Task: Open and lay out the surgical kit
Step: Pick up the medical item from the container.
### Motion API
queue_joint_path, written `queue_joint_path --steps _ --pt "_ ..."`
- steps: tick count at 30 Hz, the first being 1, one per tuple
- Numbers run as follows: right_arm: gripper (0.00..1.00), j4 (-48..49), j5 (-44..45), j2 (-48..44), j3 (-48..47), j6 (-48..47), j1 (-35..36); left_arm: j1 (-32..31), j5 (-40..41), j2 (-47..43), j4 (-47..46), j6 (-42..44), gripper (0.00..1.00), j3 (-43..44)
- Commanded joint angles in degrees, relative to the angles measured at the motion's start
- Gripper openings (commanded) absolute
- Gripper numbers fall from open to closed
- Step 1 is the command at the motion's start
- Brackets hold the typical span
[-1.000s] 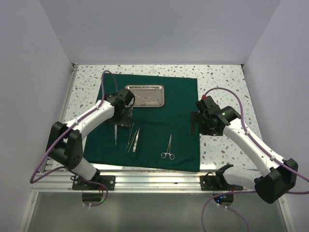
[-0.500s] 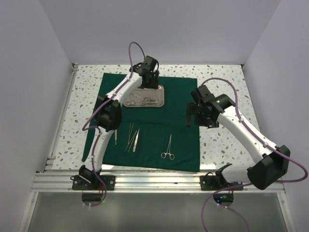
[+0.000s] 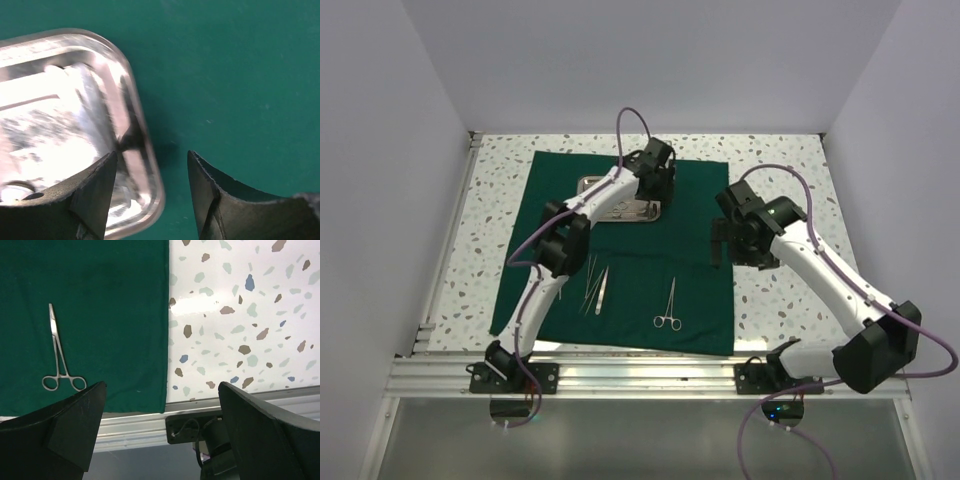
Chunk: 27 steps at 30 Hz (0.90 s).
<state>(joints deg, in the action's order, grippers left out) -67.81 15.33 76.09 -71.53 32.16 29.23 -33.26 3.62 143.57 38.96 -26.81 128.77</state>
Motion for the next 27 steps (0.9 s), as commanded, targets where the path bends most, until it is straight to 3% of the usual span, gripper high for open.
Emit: queue_joint_path --steps 1,6,9,13,22,27 --pt "0.99 -2.1 2.2 -3.3 0.4 -1.3 -0.1 -1.9 3.6 -0.9 -1.6 -1.6 0.61 -1.1" --pt "0.99 -2.6 2.0 -7.2 1.7 -2.7 -0.1 -3.0 12.6 -2.1 4.5 -5.7 0.55 -4.5" --pt "0.98 -3.0 2.0 -9.3 2.9 -3.3 -0.1 -3.0 13.1 -6.7 0.3 -6.9 0.55 -11.3" --pt "0.98 -3.5 2.1 -11.4 4.3 -3.9 -0.1 -3.1 9.1 -11.1 -6.0 -5.4 0.57 -13.9" --pt "0.98 -4.0 2.3 -13.1 3.7 -4.7 -0.1 -3.3 10.2 -14.8 -7.5 -4.1 0.57 -9.7" --pt "0.98 -4.3 2.8 -12.9 3.1 -5.2 -0.1 -3.0 13.5 -12.0 -3.7 -1.2 0.57 -7.8"
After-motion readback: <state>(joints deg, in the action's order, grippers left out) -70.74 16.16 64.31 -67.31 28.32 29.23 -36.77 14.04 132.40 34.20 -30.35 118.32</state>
